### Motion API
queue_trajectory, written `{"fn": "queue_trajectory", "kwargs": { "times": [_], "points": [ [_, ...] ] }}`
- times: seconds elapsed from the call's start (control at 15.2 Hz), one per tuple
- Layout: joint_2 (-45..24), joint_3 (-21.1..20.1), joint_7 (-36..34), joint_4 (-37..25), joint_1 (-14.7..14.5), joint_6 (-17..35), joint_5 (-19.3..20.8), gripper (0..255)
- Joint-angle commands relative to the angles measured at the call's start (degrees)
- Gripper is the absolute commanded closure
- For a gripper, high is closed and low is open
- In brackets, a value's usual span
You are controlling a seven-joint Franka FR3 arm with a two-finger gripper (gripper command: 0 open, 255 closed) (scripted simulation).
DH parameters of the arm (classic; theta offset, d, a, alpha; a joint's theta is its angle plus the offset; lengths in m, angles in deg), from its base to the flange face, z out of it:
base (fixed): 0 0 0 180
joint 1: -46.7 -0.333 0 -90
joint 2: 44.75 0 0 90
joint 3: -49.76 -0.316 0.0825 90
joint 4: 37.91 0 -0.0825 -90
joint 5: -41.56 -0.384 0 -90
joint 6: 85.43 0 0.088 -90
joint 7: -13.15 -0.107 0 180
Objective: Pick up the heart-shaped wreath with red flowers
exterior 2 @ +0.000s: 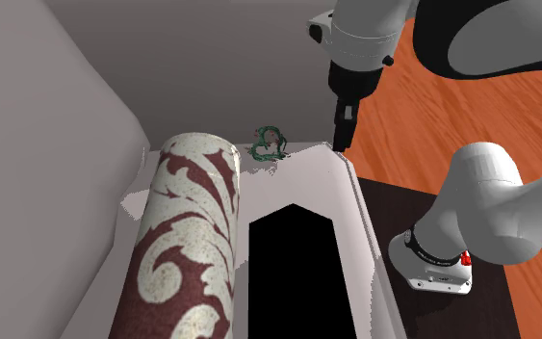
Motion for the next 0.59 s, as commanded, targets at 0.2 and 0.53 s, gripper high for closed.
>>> {"fn": "queue_trajectory", "kwargs": {
  "times": [0.2, 0.53],
  "points": [
    [-5.0, 2.0, -0.3, 0.8, 1.2, 4.5, -0.4, 0],
    [-14.4, 5.3, -0.3, 0.7, 2.9, 11.8, -1.6, 0]
  ]
}}
